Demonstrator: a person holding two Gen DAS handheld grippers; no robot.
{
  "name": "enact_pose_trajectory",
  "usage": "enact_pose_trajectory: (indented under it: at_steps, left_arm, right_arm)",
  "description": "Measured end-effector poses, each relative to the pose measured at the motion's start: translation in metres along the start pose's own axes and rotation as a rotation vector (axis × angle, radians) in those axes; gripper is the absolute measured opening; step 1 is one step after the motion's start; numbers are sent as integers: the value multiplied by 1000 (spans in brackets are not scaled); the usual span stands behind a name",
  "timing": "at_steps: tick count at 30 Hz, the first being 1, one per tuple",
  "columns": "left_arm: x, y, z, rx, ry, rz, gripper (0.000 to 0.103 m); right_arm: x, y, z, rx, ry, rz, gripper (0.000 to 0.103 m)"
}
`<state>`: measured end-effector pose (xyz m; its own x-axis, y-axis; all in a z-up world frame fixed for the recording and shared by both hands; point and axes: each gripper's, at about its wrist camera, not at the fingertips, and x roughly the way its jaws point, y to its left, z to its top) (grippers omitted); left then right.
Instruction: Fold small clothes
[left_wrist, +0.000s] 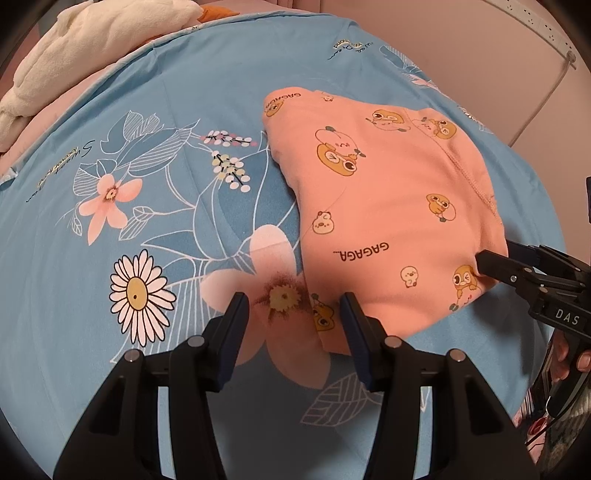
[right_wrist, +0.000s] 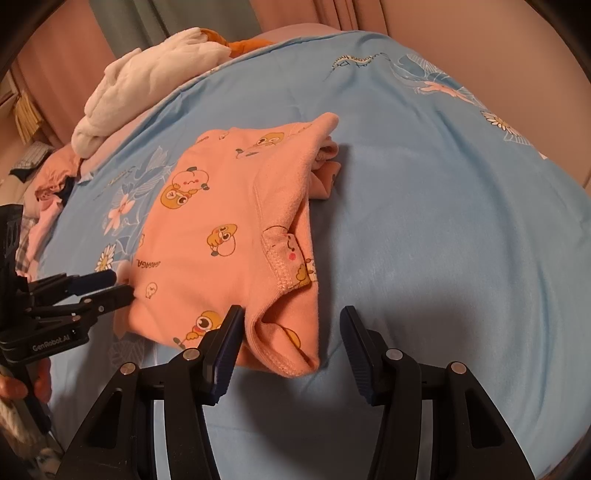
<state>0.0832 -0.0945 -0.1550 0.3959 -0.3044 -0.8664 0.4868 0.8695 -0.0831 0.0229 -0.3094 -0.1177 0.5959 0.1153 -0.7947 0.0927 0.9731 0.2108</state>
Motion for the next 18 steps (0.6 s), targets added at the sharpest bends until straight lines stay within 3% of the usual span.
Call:
enact_pose_trajectory:
  at_steps: [18]
  left_arm:
    - [-1,1,-2,-3,4,5,52]
  right_arm:
    - [0,-1,-1,-5,6,-2,53]
